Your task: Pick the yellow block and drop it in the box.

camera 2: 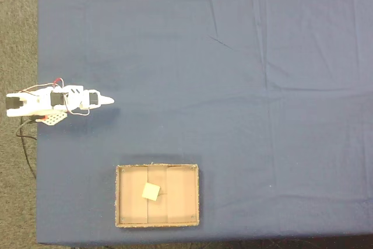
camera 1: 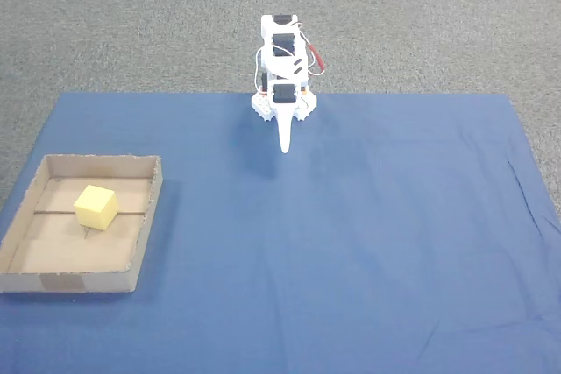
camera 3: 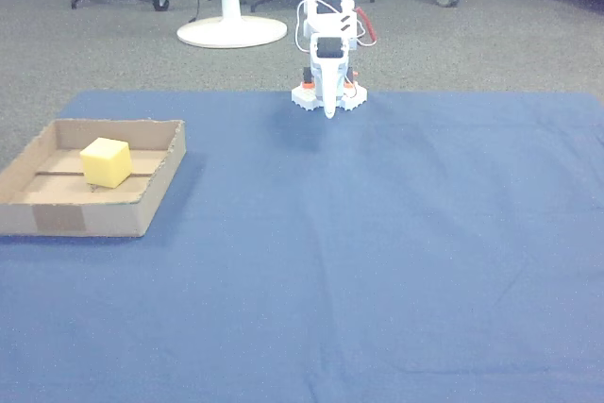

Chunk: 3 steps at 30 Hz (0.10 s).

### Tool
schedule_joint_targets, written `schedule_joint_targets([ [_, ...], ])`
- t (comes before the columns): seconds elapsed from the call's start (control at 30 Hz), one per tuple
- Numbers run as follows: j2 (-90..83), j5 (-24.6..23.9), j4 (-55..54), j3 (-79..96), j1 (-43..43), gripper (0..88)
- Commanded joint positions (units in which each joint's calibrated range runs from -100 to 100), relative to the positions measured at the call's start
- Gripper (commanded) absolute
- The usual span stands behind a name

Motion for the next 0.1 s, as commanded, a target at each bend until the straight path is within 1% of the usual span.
schedule_joint_targets([
  [0.0, -0.28, -0.10, -0.45, 0.89, 0.64, 0.2],
  [0.07, -0.28, -0.10, -0.45, 0.89, 0.64, 0.2],
])
